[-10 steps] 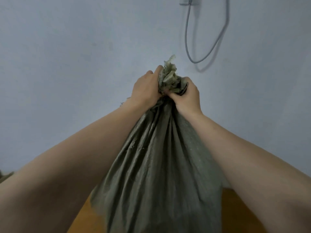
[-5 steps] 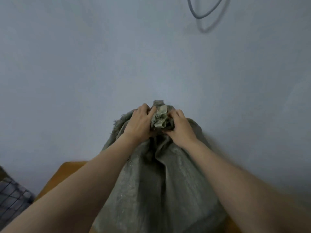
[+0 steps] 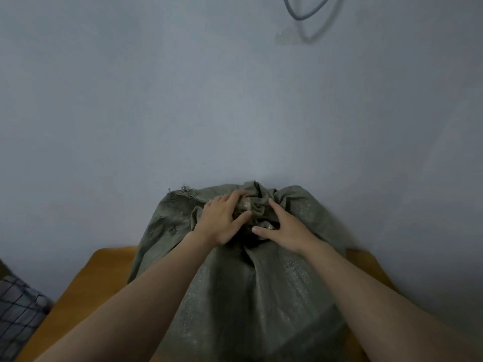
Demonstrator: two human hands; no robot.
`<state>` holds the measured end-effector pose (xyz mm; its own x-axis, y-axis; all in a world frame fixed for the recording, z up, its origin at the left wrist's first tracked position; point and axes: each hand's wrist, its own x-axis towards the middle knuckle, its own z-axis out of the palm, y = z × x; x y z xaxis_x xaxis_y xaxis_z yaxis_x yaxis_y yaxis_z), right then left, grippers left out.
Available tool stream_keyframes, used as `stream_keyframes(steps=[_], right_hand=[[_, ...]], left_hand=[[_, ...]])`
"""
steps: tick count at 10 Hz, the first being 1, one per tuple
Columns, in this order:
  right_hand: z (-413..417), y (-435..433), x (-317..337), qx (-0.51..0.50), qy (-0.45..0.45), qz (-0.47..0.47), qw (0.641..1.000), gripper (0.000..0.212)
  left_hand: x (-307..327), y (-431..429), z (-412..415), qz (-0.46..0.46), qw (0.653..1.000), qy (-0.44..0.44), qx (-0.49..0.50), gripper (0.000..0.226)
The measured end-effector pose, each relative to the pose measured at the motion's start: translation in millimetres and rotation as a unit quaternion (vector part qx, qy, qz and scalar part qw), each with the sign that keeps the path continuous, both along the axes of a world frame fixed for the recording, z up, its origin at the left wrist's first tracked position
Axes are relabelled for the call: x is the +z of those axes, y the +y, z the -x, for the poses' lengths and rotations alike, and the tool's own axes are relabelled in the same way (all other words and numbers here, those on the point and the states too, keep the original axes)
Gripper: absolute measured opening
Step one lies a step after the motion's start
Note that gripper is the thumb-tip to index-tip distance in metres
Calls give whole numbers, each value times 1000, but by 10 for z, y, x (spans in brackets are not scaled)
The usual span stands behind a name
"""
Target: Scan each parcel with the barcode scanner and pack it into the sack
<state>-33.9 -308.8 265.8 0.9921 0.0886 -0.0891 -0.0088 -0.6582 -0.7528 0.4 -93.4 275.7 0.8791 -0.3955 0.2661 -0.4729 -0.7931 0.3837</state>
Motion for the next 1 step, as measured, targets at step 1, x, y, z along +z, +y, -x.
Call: stream_keyframes(steps=[1], right_hand=[[100,5,270,-16,-48,-22,998,120]], left_hand=[[290,-73,159,-21,999,-45,17,84]])
